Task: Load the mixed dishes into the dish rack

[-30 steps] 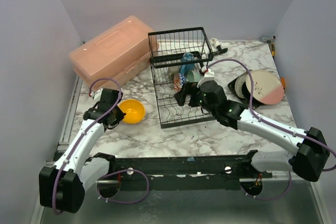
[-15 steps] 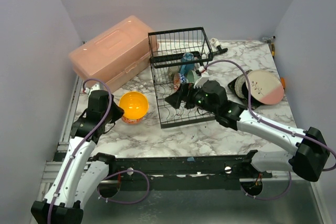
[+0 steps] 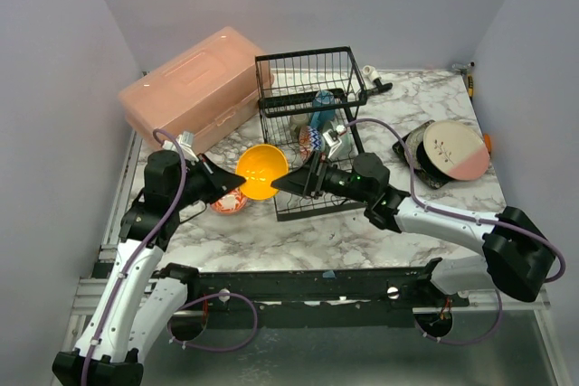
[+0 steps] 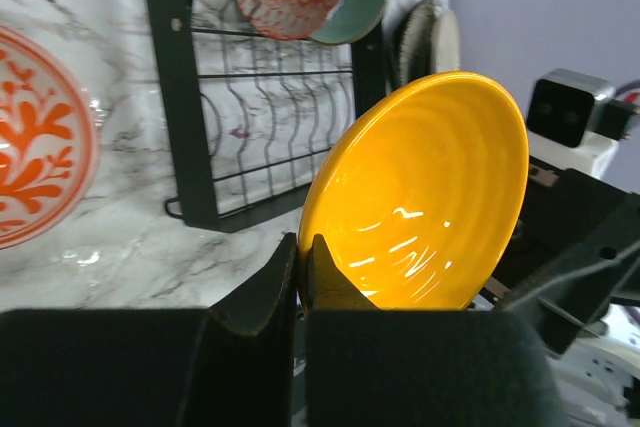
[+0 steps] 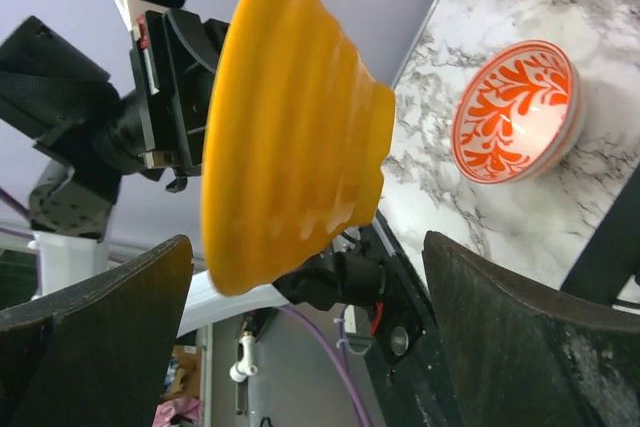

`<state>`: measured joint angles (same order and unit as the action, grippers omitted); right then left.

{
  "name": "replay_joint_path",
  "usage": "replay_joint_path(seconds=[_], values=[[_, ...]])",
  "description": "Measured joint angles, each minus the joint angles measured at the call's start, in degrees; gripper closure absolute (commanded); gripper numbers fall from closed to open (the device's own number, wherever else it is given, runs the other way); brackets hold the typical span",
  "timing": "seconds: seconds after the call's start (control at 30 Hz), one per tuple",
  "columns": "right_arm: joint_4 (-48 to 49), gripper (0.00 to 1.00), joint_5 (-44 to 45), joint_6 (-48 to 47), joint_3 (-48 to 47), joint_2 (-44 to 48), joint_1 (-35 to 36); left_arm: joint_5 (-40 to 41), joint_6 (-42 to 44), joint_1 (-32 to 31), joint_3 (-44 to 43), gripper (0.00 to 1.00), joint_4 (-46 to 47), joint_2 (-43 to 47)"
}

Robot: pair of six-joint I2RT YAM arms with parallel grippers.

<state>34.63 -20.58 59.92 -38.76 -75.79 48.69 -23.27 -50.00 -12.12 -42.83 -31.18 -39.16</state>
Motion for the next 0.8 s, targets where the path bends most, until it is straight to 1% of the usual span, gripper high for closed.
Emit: replay_joint_path(seconds=[0.17,0.33,0.53,0.6,0.7,0.8], values=[[3.7,0.00,-0.1,2.3,0.5,0.2,0.0,-5.5,-3.5,0.0,0.6,1.00,4.6,0.0],[5.1,0.01,0.1,3.4,0.8,0.5,0.0,-9.0,-5.9,0.0,2.9,1.00,8.1,0.0],[5.0,0.12,0.3,3.5,0.6,0.5,0.0,-10.7,-6.6,0.0,4.5,1.00,8.9,-0.4],[4.7,0.17,0.5,3.3,0.2,0.5,0.0,-10.8,-6.4,0.0,4.5,1.00,9.0,-0.5],[4.7,0.32,0.7,3.1,0.1,0.5,0.0,-10.8,-6.0,0.0,4.5,1.00,8.9,-0.5],[4.7,0.56,0.8,3.6,0.2,0.5,0.0,-10.8,-5.5,0.0,4.5,1.00,8.9,-0.5]])
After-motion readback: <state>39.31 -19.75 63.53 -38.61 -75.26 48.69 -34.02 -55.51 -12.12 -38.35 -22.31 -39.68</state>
